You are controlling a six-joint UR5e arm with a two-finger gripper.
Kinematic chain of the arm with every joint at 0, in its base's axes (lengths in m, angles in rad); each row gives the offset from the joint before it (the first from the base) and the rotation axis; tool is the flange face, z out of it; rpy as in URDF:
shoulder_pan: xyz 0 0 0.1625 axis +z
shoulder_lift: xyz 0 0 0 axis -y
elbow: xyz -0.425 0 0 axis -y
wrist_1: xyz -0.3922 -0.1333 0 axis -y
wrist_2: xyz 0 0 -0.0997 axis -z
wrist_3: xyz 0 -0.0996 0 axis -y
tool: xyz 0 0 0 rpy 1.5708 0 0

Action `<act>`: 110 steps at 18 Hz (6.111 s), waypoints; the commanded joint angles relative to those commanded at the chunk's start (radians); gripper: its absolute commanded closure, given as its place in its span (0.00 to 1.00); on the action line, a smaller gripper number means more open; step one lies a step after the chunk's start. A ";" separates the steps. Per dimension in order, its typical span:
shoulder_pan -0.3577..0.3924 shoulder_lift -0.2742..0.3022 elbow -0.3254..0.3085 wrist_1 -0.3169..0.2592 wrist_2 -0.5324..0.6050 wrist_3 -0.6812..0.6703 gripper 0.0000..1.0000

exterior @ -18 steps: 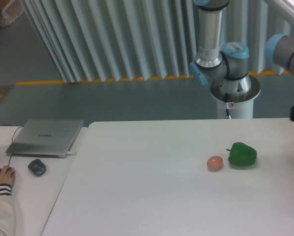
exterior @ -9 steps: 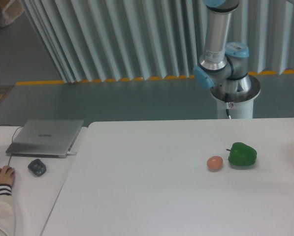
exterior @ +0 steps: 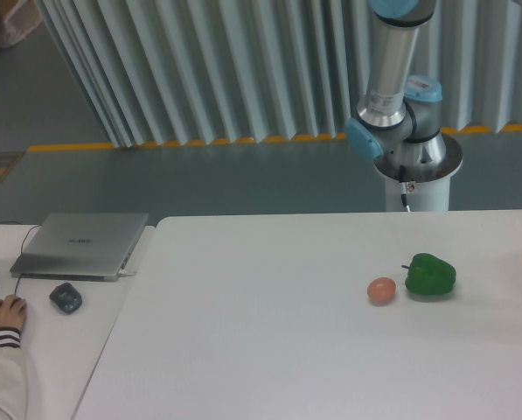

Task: Place the red pepper on the table

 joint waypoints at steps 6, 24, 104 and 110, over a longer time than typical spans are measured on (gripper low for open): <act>0.009 -0.034 0.003 0.017 0.051 0.060 0.00; 0.054 -0.112 -0.003 0.068 0.098 0.061 0.00; -0.063 0.003 0.057 -0.322 -0.038 0.054 0.49; -0.118 0.009 0.064 -0.323 -0.058 -0.040 0.49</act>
